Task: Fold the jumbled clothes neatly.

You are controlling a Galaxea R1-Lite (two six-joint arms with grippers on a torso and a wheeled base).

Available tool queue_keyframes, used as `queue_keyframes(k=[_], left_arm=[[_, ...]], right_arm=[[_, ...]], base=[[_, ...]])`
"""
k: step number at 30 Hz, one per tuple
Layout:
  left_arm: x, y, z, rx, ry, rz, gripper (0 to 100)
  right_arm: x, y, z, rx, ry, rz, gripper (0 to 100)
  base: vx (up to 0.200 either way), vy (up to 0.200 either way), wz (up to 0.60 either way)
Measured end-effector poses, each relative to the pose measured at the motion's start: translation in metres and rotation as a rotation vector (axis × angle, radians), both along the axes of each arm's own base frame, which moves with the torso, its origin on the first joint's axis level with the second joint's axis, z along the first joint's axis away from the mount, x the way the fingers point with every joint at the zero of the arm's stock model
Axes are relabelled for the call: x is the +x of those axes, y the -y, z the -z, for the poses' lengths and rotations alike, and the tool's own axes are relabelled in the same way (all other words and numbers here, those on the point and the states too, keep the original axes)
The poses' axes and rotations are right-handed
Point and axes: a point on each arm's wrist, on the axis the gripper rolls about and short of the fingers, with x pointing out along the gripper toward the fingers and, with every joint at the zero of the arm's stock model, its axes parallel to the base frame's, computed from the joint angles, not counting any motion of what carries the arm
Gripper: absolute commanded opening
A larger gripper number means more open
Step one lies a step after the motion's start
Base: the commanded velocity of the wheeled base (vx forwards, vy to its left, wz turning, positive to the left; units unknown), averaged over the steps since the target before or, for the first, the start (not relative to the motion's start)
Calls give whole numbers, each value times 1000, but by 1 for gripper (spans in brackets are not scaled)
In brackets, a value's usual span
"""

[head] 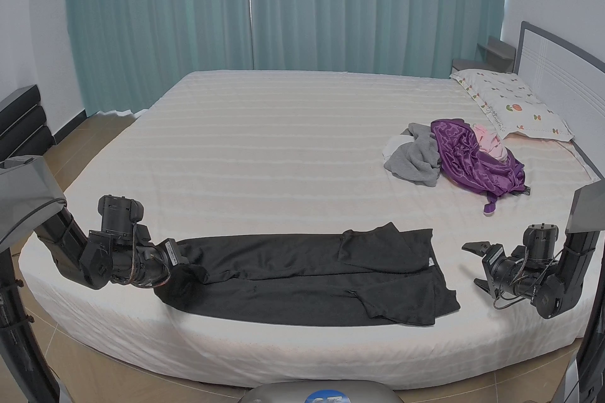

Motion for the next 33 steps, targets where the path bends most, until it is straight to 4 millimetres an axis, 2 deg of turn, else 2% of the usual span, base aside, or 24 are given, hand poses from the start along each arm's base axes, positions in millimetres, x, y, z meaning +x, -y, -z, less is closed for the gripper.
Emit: queue_keyframes(k=[9, 16, 25, 28, 33], left_arm=[[-2, 28, -30, -5, 81, -12, 0], [-4, 53, -42, 5, 98, 46, 0], [1, 96, -61, 37, 111, 120, 0], [3, 112, -63, 49, 113, 143, 0], [6, 134, -55, 79, 112, 175, 0]], right_arm=[[0, 1, -2, 10, 4, -7, 100], [-1, 0, -2, 10, 3, -11, 100], [-2, -2, -2, 10, 3, -17, 100], [-2, -2, -2, 10, 3, -18, 100], [-2, -2, -2, 10, 2, -20, 100]], base=[[0, -200, 0], [0, -200, 0], [0, -200, 0], [0, -200, 0], [0, 0, 0]])
